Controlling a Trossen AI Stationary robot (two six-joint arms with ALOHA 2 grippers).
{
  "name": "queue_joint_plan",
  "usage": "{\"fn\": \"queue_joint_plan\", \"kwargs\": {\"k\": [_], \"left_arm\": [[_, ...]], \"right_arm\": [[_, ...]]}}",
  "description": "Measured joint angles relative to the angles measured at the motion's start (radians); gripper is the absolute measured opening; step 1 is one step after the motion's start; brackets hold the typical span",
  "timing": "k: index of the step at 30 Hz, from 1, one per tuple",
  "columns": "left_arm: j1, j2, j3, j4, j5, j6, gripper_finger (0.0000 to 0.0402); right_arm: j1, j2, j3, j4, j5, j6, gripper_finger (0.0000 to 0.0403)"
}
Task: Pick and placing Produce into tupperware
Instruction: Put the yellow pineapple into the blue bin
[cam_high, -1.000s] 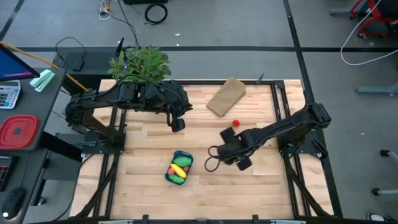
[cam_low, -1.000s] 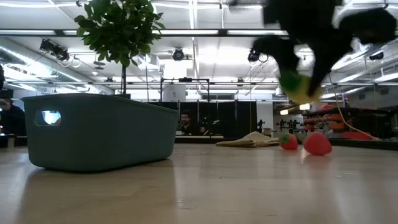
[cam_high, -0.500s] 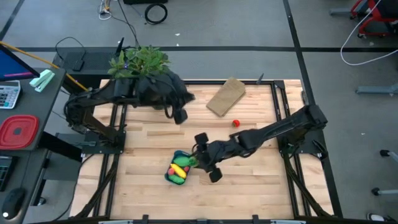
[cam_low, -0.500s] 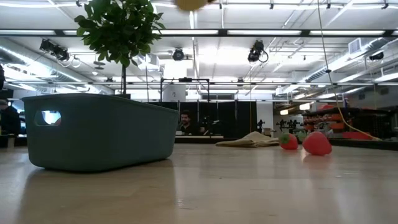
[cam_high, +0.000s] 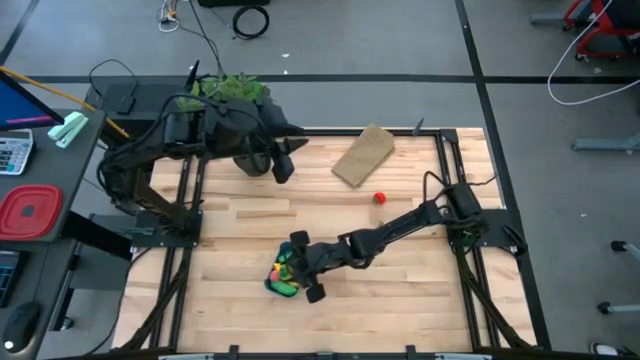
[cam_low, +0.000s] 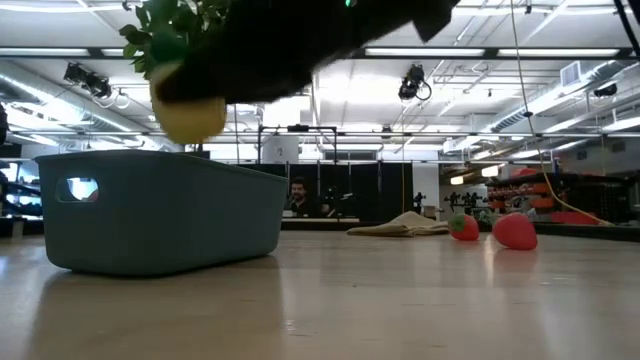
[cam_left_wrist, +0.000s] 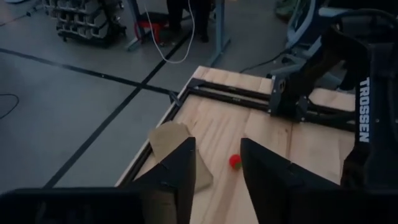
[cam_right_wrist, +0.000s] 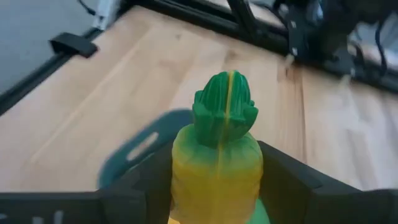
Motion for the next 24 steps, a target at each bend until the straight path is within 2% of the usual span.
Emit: {"fn": "queue_joint_plan", "kwargs": {"k": [6,12,16,19,24], "left_arm": [[0.005,0.001,-0.028,-0.008,-0.002,-0.001,0.016],[0.006,0.001,-0.028,-0.012,-0.003,-0.002,0.0163],[0.005,0.001,-0.028,-0.013,-0.003,-0.002,0.0157],[0.006,0.001,-0.028,-0.012,-0.003,-0.002,0.0156],[0.005,0.001,-0.028,-0.019,-0.003,-0.003,0.016]], "right_arm": [[-0.012,0.028,0.002,-0.035,0.006,0.041,0.0203],[-0.022,0.015,0.004,-0.124,0.005,0.02,0.0203],[-0.006,0.016,0.004,-0.232,-0.046,-0.144,0.0204],[0.018,0.025,0.004,-0.261,0.003,-0.272,0.0204],[0.023,0.02,0.004,-0.267,0.023,-0.324,0.0205]]}}
